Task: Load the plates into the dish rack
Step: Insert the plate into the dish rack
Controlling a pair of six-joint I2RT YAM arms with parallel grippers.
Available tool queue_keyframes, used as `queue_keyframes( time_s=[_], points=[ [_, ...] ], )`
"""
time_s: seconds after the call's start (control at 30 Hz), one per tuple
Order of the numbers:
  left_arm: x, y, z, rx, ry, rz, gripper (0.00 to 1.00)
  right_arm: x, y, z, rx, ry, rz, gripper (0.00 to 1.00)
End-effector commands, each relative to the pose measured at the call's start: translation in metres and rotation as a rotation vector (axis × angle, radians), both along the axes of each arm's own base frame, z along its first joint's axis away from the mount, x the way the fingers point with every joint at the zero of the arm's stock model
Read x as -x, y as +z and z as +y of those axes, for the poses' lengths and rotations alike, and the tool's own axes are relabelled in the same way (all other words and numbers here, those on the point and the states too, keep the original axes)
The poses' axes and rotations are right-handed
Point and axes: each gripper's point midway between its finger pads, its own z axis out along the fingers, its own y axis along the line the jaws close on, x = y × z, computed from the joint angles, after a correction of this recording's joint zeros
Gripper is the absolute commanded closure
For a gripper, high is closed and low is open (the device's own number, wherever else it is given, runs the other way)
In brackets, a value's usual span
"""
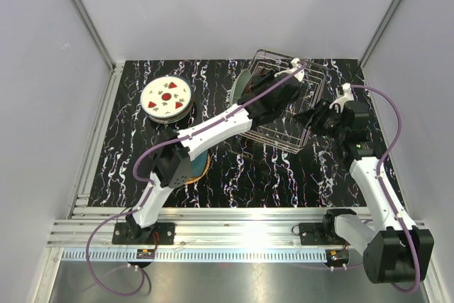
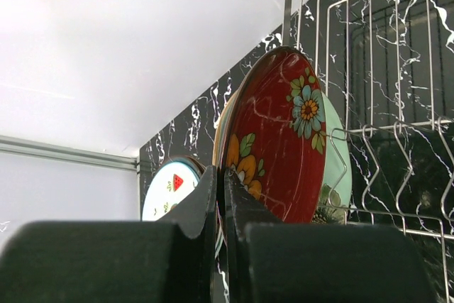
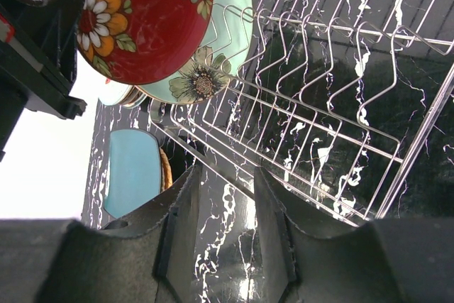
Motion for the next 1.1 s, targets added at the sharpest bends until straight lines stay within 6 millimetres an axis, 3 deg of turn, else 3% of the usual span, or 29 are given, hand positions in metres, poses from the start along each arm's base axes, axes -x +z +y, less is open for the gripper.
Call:
queue_keyframes(
  time_s=[0.0,0.67,1.07],
  points=[
    [-0.008,0.034,0.008,0.066,0.060,-0.102,1.00,-0.004,0.004,-0.003,0.020,-0.007,-0.025,0.57],
    [-0.013,-0.007,0.008,0.104,0.056,-0.024,1.00,-0.006,-0.001,-0.005,0.030,-0.016,-0.011,0.55],
    [-0.017,-0.038,0.019,0.140,0.090,0.037,0.97,-0.007,-0.002,-0.006,0.035,-0.022,-0.009,0.54]
  ],
)
